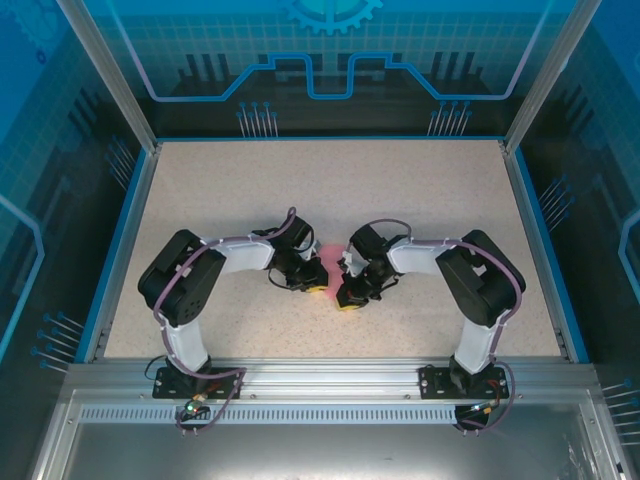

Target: Fold a paper plane with a square sheet of paper (fold left side to right side)

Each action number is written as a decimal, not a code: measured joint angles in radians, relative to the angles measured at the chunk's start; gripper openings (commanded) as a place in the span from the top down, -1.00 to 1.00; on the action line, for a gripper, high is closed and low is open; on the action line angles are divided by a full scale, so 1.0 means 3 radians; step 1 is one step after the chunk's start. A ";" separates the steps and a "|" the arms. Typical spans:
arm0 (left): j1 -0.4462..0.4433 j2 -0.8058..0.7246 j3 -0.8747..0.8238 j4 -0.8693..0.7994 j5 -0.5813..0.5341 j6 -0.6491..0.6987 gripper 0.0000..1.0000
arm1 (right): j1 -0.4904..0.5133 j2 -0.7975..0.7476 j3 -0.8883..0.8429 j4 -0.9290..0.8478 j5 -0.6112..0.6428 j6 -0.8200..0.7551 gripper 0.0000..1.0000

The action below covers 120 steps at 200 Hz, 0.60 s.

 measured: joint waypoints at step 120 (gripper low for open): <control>-0.0394 -0.0308 -0.0189 0.0278 0.0011 -0.0092 0.84 | -0.0116 -0.0004 -0.0116 0.0122 -0.0188 -0.0095 1.00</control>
